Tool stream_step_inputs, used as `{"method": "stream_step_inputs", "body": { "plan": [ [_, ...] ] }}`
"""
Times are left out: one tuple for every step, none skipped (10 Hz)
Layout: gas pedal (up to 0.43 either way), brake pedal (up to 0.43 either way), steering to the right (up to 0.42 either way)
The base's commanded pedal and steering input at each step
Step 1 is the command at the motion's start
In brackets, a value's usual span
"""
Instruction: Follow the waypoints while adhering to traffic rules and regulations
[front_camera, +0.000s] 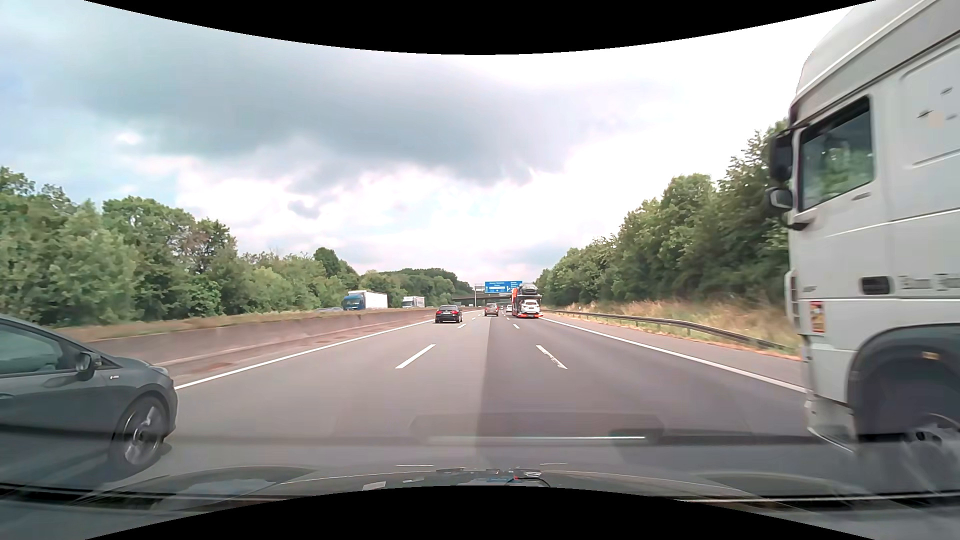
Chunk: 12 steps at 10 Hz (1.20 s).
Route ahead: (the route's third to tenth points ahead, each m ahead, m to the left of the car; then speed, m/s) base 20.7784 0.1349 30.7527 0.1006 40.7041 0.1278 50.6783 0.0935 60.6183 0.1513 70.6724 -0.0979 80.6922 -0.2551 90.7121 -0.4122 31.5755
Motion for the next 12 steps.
{"method": "stream_step_inputs", "body": {
  "plan": [
    [0.197,0.0,0.001],
    [0.197,0.0,0.0],
    [0.197,0.0,0.001],
    [0.197,0.0,0.001],
    [0.197,0.0,0.001],
    [0.197,0.0,0.001],
    [0.197,0.0,0.001],
    [0.197,0.0,0.001],
    [0.197,0.0,0.001],
    [0.197,0.0,0.001],
    [0.197,0.0,0.001],
    [0.197,0.0,0.001]
  ]
}}
